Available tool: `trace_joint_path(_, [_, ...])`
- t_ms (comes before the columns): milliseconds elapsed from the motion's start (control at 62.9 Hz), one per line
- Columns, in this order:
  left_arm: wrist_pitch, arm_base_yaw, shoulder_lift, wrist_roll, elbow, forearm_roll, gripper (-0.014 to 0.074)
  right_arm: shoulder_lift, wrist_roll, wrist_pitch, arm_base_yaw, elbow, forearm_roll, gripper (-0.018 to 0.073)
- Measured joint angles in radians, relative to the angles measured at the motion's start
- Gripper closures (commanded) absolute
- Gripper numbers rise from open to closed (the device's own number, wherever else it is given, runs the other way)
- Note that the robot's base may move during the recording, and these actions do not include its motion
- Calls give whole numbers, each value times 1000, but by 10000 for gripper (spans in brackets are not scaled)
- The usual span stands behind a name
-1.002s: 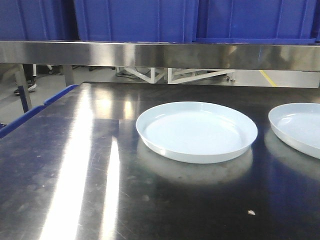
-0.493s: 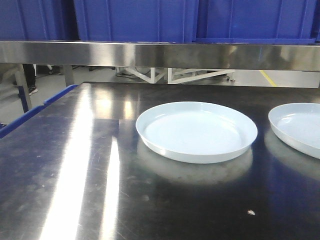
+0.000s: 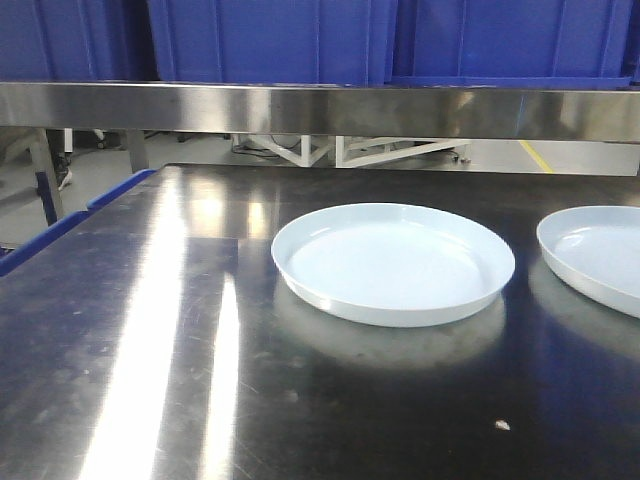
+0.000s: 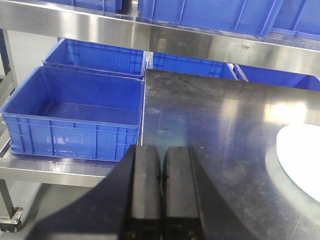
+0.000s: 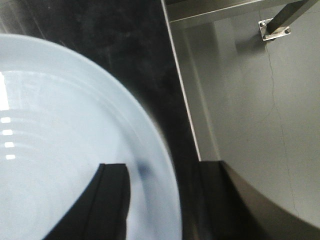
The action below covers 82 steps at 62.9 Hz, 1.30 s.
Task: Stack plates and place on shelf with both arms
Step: 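Lower the right gripper to the rim of the other white plate, then grip the plate rim with the right gripper and lift it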
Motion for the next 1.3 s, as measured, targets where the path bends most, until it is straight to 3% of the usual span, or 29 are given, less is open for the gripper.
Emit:
trace_joint_path(127, [0, 9, 0, 0, 0, 0, 510, 0, 0, 0, 0, 0, 0, 522])
trace_joint_path(573, [0, 4, 0, 0, 0, 0, 510, -7, 2, 26, 0, -71, 41, 503])
trace_joint_path(1066, [0, 4, 0, 0, 0, 0, 510, -183, 2, 50, 0, -187, 117, 503])
trace_joint_path(1304, [0, 4, 0, 0, 0, 0, 510, -221, 2, 52, 89, -194, 145, 503])
